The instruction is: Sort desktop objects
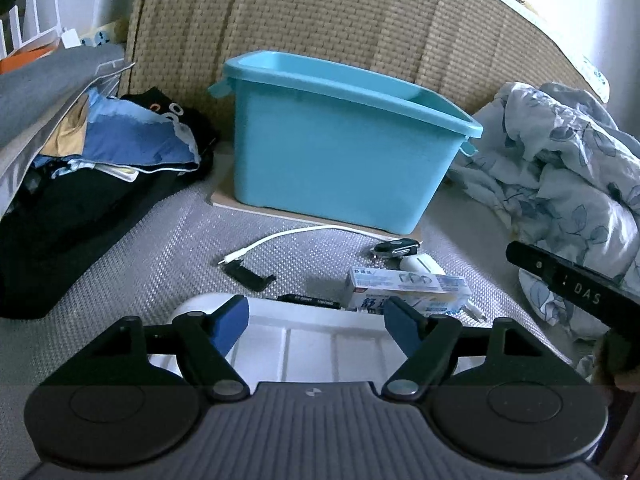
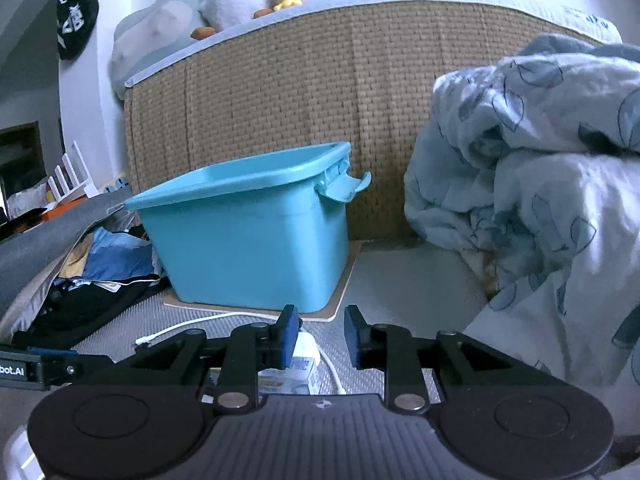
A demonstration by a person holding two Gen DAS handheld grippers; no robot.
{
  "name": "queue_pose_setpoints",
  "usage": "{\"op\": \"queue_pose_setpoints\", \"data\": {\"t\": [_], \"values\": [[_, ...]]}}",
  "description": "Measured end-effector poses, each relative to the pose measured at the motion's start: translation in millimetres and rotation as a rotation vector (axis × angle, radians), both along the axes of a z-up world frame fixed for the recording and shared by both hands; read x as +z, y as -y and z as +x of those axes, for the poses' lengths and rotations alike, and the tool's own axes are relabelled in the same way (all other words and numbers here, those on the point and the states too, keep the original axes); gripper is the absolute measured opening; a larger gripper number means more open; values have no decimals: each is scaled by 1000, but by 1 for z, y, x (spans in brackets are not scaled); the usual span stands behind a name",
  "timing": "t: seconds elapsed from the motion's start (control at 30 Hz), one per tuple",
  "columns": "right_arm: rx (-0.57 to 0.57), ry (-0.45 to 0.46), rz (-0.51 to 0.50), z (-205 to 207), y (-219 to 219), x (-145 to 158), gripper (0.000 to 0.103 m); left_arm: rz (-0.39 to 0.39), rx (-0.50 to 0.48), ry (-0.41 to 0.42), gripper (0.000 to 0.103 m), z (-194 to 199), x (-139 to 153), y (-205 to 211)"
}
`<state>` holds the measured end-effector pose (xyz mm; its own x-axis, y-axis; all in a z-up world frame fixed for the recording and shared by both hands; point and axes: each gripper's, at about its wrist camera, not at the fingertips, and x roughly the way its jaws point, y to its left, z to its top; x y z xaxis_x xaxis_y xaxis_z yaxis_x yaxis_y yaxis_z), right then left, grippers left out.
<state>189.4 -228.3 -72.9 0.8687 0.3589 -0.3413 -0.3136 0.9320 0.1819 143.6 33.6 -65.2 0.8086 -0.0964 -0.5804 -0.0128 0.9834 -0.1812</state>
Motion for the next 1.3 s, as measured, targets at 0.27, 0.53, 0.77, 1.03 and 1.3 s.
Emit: {"op": "queue_pose_setpoints", "data": {"t": [0.27, 0.53, 0.77, 1.03, 1.3], "values": [[19, -46, 24, 7, 2, -6, 35, -4, -9, 8, 78, 5, -4, 3], [34, -64, 39, 7, 3, -10, 40, -8, -3, 10, 78, 9, -7, 4], [51, -90, 18, 14, -10, -6, 42, -28, 15, 19, 78, 6, -5, -2], [10, -132, 20, 38, -43, 0, 68, -48, 50, 28, 78, 8, -4, -11], [19, -202, -22, 67, -60, -3, 68, -68, 82, 35, 78, 10, -5, -18]]}}
